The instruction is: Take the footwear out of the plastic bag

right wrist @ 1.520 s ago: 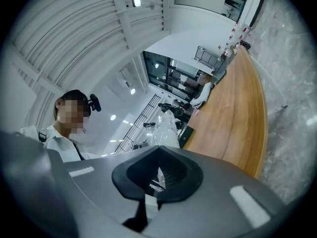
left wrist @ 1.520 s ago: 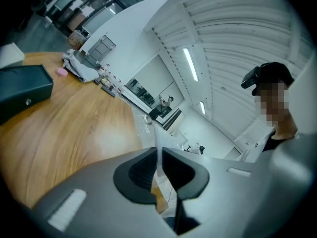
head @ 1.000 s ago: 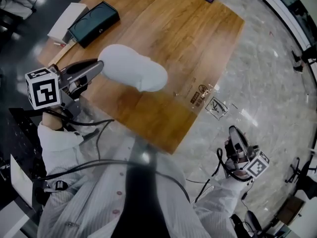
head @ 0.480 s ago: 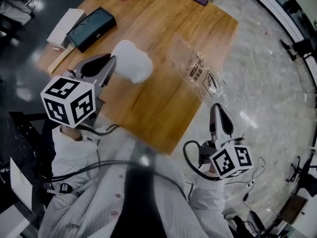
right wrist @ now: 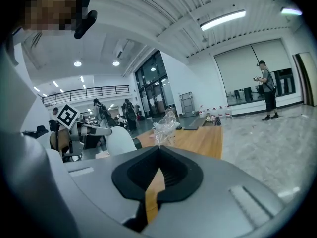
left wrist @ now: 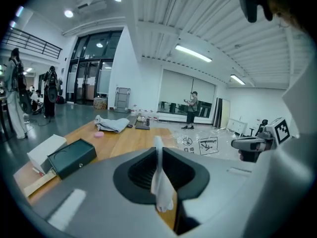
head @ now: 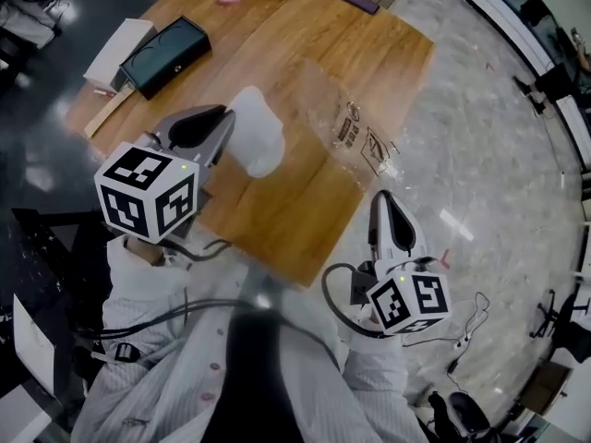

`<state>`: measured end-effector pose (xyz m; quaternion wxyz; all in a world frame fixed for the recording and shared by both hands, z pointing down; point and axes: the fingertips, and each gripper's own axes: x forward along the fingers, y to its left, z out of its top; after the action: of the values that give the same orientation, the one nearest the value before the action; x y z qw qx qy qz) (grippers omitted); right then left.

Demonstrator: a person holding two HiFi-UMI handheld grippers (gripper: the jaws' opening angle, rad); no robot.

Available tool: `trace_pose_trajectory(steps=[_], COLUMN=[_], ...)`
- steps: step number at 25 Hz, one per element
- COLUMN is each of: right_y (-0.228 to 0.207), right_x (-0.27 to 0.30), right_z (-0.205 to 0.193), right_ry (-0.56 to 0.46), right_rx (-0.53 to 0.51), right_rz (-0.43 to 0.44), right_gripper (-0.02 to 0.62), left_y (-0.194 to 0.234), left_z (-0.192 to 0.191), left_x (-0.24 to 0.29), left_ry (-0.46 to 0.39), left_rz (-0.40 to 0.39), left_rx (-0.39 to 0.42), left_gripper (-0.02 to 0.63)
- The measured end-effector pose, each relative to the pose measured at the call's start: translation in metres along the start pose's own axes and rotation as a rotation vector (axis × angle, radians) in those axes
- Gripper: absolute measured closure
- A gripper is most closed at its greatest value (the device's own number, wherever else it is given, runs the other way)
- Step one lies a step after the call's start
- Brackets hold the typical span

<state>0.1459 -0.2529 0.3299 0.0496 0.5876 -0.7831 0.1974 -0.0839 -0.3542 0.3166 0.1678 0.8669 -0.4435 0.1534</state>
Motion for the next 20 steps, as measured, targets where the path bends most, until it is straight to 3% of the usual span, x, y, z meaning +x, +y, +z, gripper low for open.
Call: trace_pose_trajectory(steps=[20], right_y=[0.001], right_x=[-0.011], right_z=[0.001], right_ry=[-0.002], right_rx=[-0.009], right_rz=[0.015], right_gripper=[0.583], left_y=[-0.015], left_z=[0.004], left_x=[-0.006], left_ry=[0.001], left_rz=[-0.01], left_rx=[0.008], left_gripper=[0.569])
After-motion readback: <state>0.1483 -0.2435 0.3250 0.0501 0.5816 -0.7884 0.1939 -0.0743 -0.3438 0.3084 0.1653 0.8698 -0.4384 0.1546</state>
